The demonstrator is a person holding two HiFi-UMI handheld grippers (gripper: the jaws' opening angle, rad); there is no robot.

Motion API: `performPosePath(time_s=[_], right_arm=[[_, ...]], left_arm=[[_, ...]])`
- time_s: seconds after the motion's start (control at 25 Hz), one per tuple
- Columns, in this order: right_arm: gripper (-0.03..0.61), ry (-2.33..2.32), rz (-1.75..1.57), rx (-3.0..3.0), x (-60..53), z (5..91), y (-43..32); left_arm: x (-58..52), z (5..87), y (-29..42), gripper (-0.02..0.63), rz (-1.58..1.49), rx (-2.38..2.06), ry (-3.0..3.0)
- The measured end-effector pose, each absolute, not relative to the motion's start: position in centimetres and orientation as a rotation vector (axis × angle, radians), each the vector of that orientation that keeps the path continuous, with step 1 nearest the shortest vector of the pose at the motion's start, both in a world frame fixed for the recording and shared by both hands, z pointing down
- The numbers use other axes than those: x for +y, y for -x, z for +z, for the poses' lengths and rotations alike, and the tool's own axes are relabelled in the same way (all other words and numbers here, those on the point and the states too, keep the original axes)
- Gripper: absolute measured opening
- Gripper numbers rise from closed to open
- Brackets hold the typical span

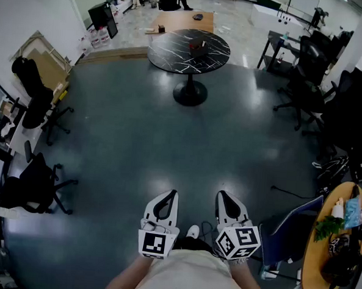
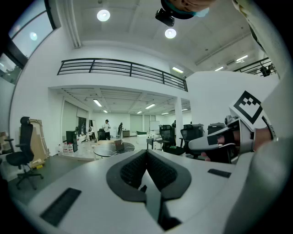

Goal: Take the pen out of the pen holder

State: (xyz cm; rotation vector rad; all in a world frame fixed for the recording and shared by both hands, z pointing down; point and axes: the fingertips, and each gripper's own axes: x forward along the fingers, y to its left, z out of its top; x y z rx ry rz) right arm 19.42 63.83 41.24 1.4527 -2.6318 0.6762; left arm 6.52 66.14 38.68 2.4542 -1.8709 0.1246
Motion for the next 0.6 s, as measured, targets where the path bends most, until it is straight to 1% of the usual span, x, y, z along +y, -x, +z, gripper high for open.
performPosePath(time_s=[0.16, 0.36, 0.6], right_arm=[[0.018, -1.447, 0.665, -2.625, 62.9, 41.7, -21.5], [0.018, -1.46, 0.67, -2.612, 61.5, 41.9, -23.3], [0.018, -1.473, 0.685, -2.585, 59.3, 42.7, -23.6]], left_arm=[[65.2, 39.0, -8.4, 0.011, 0.121, -1.874, -2.454], [64.1, 39.9, -10.3, 0.011, 0.221, -1.832, -2.467], [61.2, 39.2, -9.7, 0.011, 0.093, -1.894, -2.438]])
